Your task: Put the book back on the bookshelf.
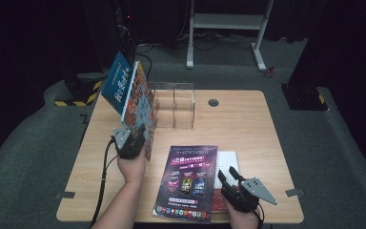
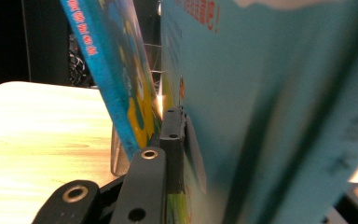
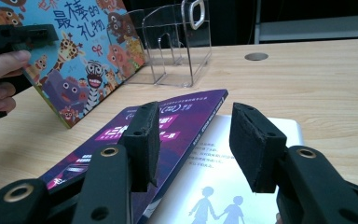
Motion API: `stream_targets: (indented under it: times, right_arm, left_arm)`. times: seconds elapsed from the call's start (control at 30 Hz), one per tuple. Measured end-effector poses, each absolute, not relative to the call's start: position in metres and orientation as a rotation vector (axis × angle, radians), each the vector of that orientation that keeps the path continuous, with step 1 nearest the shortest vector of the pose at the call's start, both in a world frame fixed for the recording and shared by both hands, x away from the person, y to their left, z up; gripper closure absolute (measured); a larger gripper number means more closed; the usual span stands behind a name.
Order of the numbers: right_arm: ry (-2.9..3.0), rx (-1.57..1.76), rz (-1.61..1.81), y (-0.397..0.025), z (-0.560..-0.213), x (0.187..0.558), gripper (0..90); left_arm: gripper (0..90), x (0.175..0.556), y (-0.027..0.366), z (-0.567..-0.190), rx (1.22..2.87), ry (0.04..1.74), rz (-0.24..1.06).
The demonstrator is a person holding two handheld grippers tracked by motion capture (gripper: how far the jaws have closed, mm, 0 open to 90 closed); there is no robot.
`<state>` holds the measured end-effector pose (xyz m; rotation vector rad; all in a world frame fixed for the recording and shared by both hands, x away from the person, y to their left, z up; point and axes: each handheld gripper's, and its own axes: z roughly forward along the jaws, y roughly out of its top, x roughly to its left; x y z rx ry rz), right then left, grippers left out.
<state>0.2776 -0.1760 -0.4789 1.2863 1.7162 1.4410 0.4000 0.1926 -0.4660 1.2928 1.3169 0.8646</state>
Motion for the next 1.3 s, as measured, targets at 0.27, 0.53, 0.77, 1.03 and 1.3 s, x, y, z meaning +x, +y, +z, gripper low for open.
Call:
stream_targets:
  times: [0.27,0.53,0.77,1.03,1.3]
  right_arm:
    - [1.721,1.287,1.438,-0.175,-0.480,0.278,52.9]
    - [1.726,1.286,1.434,-0.174,-0.480,0.279,52.9]
    - [1.726,1.292,1.431,-0.174,-0.481,0.280,52.9]
    - [1.723,1.291,1.434,-0.175,-0.480,0.279,52.9]
    - [1.723,1.289,1.433,-0.175,-0.480,0.279,52.8]
  left_arm:
    - [69.0,0.397,0.206,-0.470,1.323,1.322,0.869]
    - [70.5,0.396,0.212,-0.473,1.364,1.307,0.874]
    - [69.5,0.395,0.210,-0.472,1.385,1.294,0.893]
    - [70.2,0.395,0.209,-0.473,1.375,1.300,0.894]
    - [68.2,0.395,0.207,-0.473,1.376,1.294,0.893]
